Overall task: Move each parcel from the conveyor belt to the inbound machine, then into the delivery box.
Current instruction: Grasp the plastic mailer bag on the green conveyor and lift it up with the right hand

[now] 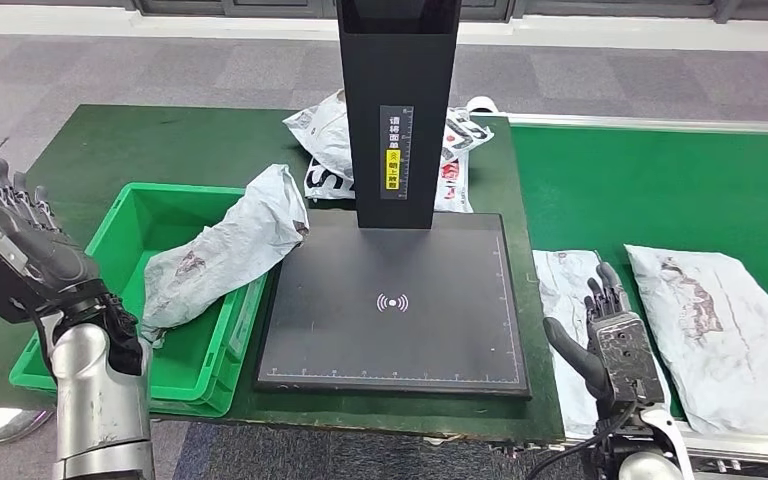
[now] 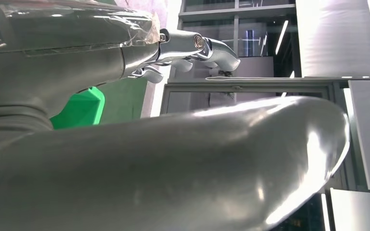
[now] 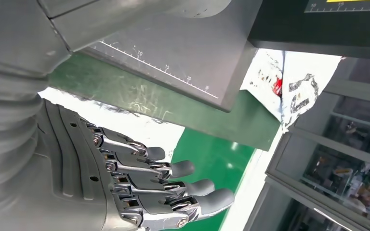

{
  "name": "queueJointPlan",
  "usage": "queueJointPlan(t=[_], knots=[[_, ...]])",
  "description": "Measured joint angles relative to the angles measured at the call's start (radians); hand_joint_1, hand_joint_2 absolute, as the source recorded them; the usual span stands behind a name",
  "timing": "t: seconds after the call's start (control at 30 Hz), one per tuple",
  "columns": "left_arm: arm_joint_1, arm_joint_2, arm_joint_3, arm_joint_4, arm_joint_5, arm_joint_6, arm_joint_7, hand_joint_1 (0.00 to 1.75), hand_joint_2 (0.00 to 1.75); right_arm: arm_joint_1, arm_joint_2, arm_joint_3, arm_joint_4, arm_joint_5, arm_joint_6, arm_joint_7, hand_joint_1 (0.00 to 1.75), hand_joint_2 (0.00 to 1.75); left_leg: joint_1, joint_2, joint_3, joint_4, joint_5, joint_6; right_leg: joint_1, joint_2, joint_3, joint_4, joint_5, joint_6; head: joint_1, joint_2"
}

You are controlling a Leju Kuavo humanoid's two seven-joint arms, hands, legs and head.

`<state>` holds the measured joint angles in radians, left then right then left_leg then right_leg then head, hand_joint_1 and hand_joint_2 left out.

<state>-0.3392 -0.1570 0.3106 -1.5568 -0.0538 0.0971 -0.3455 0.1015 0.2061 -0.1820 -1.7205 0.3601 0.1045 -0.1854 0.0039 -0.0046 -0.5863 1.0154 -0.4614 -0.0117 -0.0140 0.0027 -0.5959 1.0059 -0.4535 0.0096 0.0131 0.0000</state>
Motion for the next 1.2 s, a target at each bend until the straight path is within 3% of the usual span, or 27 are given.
queueJointPlan(t=[0.2, 0.3, 0.43, 0.53, 0.77, 0.93, 1.17, 1.2], knots=[[0.005, -0.001, 0.0, -0.009, -0.015, 0.023, -0.014, 0.0, 0.0, -0.005, -0.005, 0.0, 0.01, 0.024, -0.013, 0.01, 0.0, 1.75, 0.0, 0.0, 0.0, 0.0, 0.0, 0.0, 0.0, 0.0, 0.0, 0.0, 0.0, 0.0, 0.0, 0.0], [0.012, -0.001, -0.009, -0.027, -0.055, 0.064, -0.027, 0.0, 0.0, -0.023, -0.025, 0.0, 0.035, 0.14, -0.051, 0.073, 0.0, 1.75, 0.0, 0.0, 0.0, 0.0, 0.0, 0.0, 0.0, 0.0, 0.0, 0.0, 0.0, 0.0, 0.0, 0.0], [0.043, -0.002, -0.071, -0.07, -0.08, 0.011, 0.008, 0.0, 1.75, -0.08, -0.099, 0.0, 0.145, 0.581, -0.056, 0.332, 0.0, 1.75, 0.0, -0.001, 0.0, 0.0, 0.0, 0.001, -0.001, -0.002, 0.001, -0.001, 0.0, 0.001, 0.0, 0.0], [0.089, -0.005, -0.171, -0.092, -0.058, -0.098, 0.027, 0.0, 1.75, -0.144, -0.186, 0.006, 0.307, 0.876, -0.003, 0.463, 0.0, 1.75, -0.001, -0.003, 0.0, 0.0, 0.0, 0.002, -0.001, -0.004, 0.003, -0.001, 0.001, 0.001, 0.0, 0.0], [0.178, -0.014, -0.406, -0.05, 0.032, -0.197, 0.012, 0.0, 1.75, -0.48, -0.365, 0.109, 0.86, 1.062, 0.052, 0.395, 0.0, 1.75, -0.004, 0.002, 0.001, 0.001, 0.001, 0.006, -0.003, 0.001, 0.002, -0.002, 0.004, 0.004, 0.0, 0.0], [0.199, -0.019, -0.484, 0.006, 0.037, -0.205, -0.001, 0.0, 1.75, -0.632, -0.406, 0.198, 1.09, 1.084, 0.091, 0.343, 0.0, 1.75, -0.003, -0.001, 0.0, 0.001, 0.003, 0.005, -0.002, -0.001, 0.002, -0.002, 0.004, 0.004, 0.0, 0.0], [0.204, -0.019, -0.511, 0.041, 0.016, -0.216, -0.002, 0.0, 1.75, -0.68, -0.414, 0.292, 1.226, 1.067, 0.117, 0.257, 0.01, 1.75, -0.001, -0.001, 0.0, 0.0, 0.002, 0.004, -0.001, -0.001, 0.001, -0.001, 0.003, 0.003, 0.0, 0.0], [0.204, -0.019, -0.514, 0.043, 0.01, -0.215, -0.002, 0.0, 1.75, -0.681, -0.414, 0.303, 1.234, 1.064, 0.117, 0.244, 0.45, 1.75, -0.001, -0.001, 0.0, 0.0, 0.002, 0.004, -0.001, -0.001, 0.001, -0.001, 0.003, 0.003, 0.0, 0.0]])
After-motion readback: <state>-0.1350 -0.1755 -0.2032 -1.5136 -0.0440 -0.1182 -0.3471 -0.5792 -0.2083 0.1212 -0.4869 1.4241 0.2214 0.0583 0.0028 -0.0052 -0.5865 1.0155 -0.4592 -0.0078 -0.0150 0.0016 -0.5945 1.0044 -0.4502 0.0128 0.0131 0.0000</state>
